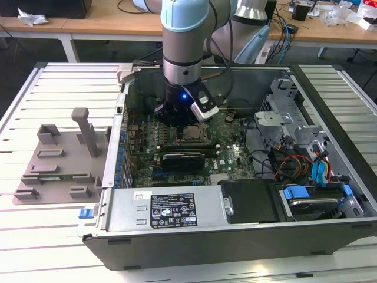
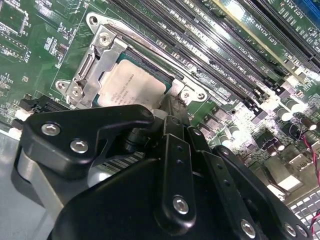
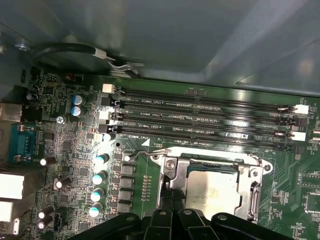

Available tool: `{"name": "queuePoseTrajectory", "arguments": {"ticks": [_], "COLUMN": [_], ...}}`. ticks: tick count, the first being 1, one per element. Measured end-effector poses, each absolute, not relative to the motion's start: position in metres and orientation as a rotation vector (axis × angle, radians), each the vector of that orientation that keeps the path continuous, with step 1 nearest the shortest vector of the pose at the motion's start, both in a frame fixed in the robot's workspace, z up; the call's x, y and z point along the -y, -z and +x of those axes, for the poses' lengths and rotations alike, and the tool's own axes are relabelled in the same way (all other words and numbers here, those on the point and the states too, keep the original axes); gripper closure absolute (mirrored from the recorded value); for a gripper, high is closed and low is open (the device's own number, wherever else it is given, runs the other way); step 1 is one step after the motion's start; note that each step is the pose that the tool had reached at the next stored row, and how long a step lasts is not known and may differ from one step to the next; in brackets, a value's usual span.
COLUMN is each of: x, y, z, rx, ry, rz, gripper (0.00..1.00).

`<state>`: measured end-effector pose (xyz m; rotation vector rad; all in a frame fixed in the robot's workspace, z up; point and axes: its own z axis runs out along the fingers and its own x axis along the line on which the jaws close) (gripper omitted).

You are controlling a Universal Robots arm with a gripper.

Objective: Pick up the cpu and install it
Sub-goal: 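Close the cpu cover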

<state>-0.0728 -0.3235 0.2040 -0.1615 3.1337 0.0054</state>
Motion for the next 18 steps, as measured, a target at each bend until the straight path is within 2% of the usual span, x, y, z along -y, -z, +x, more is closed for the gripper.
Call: {"name": "queuePoseTrajectory", "arguments": {"ticks": [18], "x": [0.3235], "y": [-0.2121], "z": [-0.0774], "rx": [-3.129], "ry": [-0.005], "rz": [-0.161], "gripper": [0.89]}}
